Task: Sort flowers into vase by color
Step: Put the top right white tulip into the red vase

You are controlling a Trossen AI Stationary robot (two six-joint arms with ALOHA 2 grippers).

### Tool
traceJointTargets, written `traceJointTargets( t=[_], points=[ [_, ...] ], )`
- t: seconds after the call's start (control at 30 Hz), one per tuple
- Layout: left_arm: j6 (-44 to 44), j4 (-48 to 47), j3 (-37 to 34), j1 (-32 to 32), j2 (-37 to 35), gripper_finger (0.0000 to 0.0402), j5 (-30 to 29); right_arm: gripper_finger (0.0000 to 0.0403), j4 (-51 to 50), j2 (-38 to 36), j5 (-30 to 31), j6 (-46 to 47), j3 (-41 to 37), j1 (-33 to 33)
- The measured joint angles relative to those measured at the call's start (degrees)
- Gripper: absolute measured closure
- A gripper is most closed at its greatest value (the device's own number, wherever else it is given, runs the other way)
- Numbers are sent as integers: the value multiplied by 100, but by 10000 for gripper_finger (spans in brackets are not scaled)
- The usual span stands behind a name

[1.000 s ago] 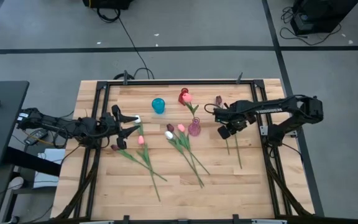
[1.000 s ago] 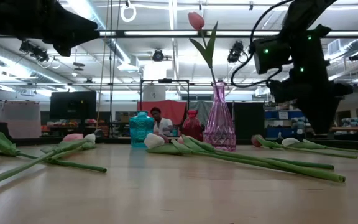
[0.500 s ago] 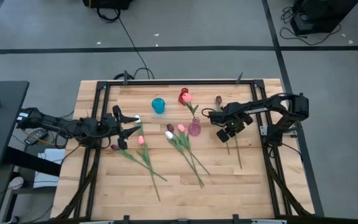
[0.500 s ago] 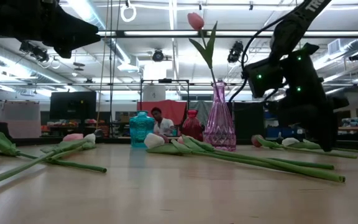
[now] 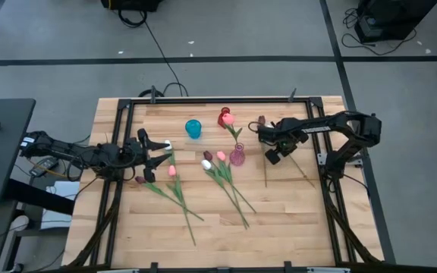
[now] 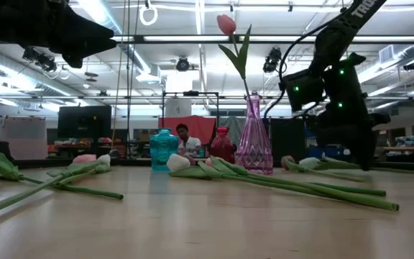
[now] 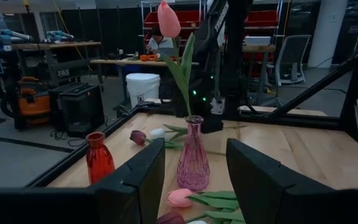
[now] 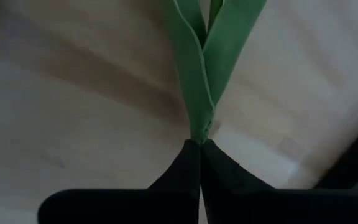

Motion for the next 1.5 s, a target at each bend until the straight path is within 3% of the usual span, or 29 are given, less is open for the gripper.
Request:
traceJointTargets(
  t=[0.37,0.47,0.67,0.87,0.97,1.1,1.5],
  points=[
    [-19,182,0,1,0,225,-1,395,1092,-1088,520,-1311,475,-362],
    [-24,216,0,1,-2,225,-1,395,2377,-1367,401,-2084,505,-469],
    [-171,210,0,1,0,225,-1,394,5395,-1394,-465,-3264,505,-781],
    [-181,212,0,0,0,225,-2,394,7890,-1023,-1513,-3176,507,-1138],
    [-186,212,0,1,0,225,-1,394,8629,-782,-1635,-3178,509,-1200],
    [-186,210,0,0,-1,225,-1,394,9109,-528,-1638,-3257,519,-1254],
    [-287,173,0,1,0,225,-4,394,8989,-588,-1936,-3269,754,-1496]
  ],
)
